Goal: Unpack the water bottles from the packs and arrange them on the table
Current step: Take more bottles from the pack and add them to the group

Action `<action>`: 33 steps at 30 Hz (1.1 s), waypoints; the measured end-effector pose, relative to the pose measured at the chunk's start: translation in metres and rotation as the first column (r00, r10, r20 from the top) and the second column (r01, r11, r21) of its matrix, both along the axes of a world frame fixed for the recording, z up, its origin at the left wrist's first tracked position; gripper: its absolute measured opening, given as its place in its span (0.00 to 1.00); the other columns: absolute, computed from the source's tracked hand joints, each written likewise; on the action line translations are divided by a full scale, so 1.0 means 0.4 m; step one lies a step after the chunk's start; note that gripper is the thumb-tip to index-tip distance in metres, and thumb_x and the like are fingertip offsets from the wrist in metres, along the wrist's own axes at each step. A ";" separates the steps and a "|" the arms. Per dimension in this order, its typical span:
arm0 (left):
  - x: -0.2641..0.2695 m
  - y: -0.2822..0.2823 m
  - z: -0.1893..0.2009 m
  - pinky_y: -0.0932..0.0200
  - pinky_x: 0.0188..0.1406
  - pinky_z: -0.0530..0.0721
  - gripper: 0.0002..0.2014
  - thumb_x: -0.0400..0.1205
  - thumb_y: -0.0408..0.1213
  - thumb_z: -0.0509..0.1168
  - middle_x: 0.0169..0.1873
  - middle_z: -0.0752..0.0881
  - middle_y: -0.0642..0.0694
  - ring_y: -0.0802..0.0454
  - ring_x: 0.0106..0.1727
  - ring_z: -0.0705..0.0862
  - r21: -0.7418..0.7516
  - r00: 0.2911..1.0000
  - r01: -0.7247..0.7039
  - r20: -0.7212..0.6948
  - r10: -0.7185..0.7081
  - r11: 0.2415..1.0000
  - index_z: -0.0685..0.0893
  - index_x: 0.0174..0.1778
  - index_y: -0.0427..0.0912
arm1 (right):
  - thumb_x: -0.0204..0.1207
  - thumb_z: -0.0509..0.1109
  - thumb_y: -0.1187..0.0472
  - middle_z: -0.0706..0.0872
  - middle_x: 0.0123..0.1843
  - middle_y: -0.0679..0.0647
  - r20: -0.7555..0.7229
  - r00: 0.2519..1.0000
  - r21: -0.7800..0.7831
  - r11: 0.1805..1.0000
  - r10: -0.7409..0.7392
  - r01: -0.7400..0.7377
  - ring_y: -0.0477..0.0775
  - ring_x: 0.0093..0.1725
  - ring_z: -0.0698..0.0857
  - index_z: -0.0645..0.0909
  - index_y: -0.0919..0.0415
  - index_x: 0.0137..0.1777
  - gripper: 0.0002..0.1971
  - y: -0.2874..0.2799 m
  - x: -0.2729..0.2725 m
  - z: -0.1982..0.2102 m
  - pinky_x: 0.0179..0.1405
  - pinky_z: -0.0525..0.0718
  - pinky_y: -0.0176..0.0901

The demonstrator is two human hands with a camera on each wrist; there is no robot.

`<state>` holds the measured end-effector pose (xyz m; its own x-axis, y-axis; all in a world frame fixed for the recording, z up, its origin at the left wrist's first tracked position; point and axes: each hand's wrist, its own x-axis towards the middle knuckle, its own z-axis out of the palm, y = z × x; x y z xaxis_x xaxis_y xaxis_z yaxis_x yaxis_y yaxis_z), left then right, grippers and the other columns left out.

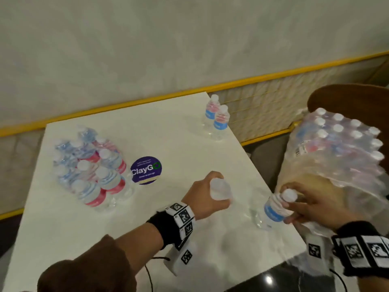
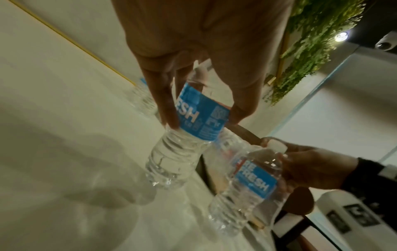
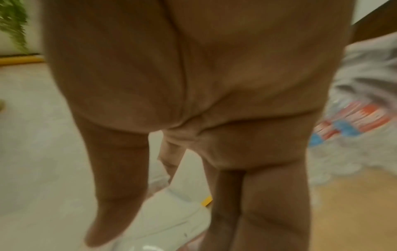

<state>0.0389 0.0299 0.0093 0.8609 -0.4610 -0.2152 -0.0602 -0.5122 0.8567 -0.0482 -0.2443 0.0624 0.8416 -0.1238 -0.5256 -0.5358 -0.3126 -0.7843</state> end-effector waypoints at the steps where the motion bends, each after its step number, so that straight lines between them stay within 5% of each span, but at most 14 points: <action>1: -0.005 0.065 -0.020 0.59 0.51 0.85 0.24 0.66 0.53 0.76 0.45 0.86 0.56 0.57 0.48 0.86 0.038 0.999 -0.030 -0.012 0.031 0.999 0.72 0.52 0.64 | 0.75 0.72 0.67 0.86 0.52 0.65 -0.002 0.998 0.005 0.998 0.055 -0.055 0.65 0.37 0.91 0.78 0.51 0.52 0.11 0.053 0.007 0.005 0.29 0.84 0.40; 7: -0.046 0.398 -0.054 0.62 0.46 0.80 0.24 0.67 0.48 0.76 0.46 0.87 0.53 0.53 0.49 0.85 0.137 0.962 -0.270 0.000 0.273 0.953 0.74 0.56 0.56 | 0.75 0.72 0.63 0.84 0.57 0.60 -0.024 0.950 0.036 0.950 0.311 -0.310 0.64 0.40 0.91 0.77 0.48 0.52 0.11 0.414 0.070 -0.027 0.46 0.88 0.52; 15: -0.088 0.675 -0.057 0.63 0.50 0.76 0.25 0.67 0.43 0.79 0.48 0.85 0.53 0.52 0.50 0.84 0.129 0.867 -0.498 0.032 0.498 0.858 0.77 0.57 0.50 | 0.75 0.71 0.57 0.82 0.59 0.60 0.138 0.940 0.052 0.945 0.313 -0.322 0.57 0.32 0.87 0.75 0.43 0.55 0.13 0.807 0.139 -0.090 0.40 0.86 0.47; 18: -0.090 0.744 -0.051 0.62 0.50 0.75 0.26 0.67 0.44 0.78 0.49 0.84 0.52 0.51 0.50 0.83 0.160 0.858 -0.511 0.032 0.513 0.845 0.76 0.58 0.50 | 0.74 0.70 0.46 0.80 0.60 0.54 0.144 0.954 -0.042 0.965 0.264 -0.260 0.57 0.40 0.87 0.71 0.42 0.65 0.20 0.876 0.141 -0.117 0.47 0.85 0.48; 22: -0.050 0.835 -0.062 0.53 0.56 0.82 0.33 0.62 0.57 0.79 0.53 0.85 0.52 0.48 0.53 0.85 0.315 0.863 -0.486 0.026 0.504 0.815 0.74 0.60 0.54 | 0.72 0.62 0.32 0.80 0.63 0.54 -0.049 0.977 -0.045 0.977 0.207 -0.209 0.59 0.52 0.87 0.63 0.46 0.74 0.34 0.919 0.139 -0.143 0.54 0.87 0.50; 24: -0.019 0.863 -0.060 0.51 0.50 0.88 0.37 0.57 0.64 0.76 0.51 0.87 0.51 0.47 0.44 0.90 0.381 0.858 -0.476 0.001 0.514 0.793 0.73 0.60 0.57 | 0.71 0.61 0.30 0.81 0.63 0.54 -0.068 0.984 -0.035 0.986 0.163 -0.166 0.60 0.53 0.87 0.65 0.50 0.73 0.36 0.940 0.140 -0.147 0.55 0.87 0.51; 26: 0.013 0.878 -0.062 0.51 0.42 0.90 0.37 0.60 0.62 0.77 0.48 0.87 0.48 0.46 0.35 0.91 0.393 0.832 -0.509 -0.002 0.554 0.766 0.73 0.60 0.52 | 0.69 0.62 0.29 0.80 0.63 0.55 -0.053 0.990 -0.036 0.991 0.128 -0.130 0.60 0.55 0.86 0.67 0.53 0.72 0.38 0.963 0.147 -0.155 0.58 0.86 0.54; 33: 0.055 0.877 -0.102 0.50 0.57 0.83 0.39 0.68 0.39 0.80 0.58 0.84 0.35 0.38 0.55 0.86 0.224 0.617 -0.763 -0.031 0.787 0.607 0.67 0.70 0.36 | 0.54 0.67 0.25 0.80 0.69 0.59 0.016 1.000 0.119 0.993 0.023 -0.025 0.60 0.64 0.82 0.64 0.52 0.76 0.52 1.033 0.180 -0.201 0.66 0.81 0.57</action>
<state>0.0607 0.3806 -0.0315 0.8405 0.4220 -0.3398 0.5207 -0.4557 0.7220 0.0237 0.1690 -0.0179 0.8513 -0.0404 -0.5231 -0.5175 -0.2291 -0.8244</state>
